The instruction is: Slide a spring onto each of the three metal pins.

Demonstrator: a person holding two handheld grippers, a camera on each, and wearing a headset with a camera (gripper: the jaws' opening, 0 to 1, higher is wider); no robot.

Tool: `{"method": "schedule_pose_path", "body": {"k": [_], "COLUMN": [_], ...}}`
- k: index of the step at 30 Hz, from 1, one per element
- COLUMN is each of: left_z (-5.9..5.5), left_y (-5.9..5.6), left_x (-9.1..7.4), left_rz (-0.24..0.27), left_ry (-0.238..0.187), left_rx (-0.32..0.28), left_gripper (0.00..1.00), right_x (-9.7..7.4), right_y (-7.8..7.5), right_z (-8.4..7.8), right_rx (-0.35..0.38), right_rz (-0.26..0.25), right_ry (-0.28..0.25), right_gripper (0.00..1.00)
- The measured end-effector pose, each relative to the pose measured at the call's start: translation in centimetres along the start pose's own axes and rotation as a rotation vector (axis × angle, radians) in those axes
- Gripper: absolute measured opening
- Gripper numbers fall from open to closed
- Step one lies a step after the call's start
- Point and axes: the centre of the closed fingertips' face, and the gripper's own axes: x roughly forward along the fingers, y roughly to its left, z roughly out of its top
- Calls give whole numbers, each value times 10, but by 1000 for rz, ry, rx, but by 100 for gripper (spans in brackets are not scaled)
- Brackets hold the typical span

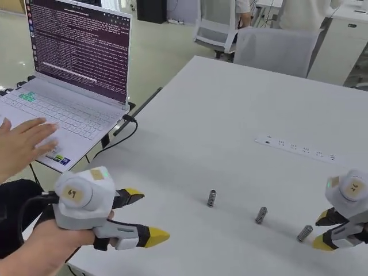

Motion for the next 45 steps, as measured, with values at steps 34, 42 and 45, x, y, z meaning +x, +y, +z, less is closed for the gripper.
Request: {"method": "schedule_pose_path", "body": {"k": [34,42,45], "left_z": [5,5,5], "left_y": [-6,-4,-5], "left_x": [6,5,4], "left_rz": [-61,-64,-67], "left_ry": [6,8,9], "left_rx": [30,36,37], "left_gripper": [64,64,65], "right_x": [-31,-42,-44], "right_y": [53,72,80], "right_z": [16,19,18], "right_rx": [347,378,384], "right_rz": [-95,-91,-88], "right_ry": [-397,-469,-481], "right_gripper": [51,58,60]}}
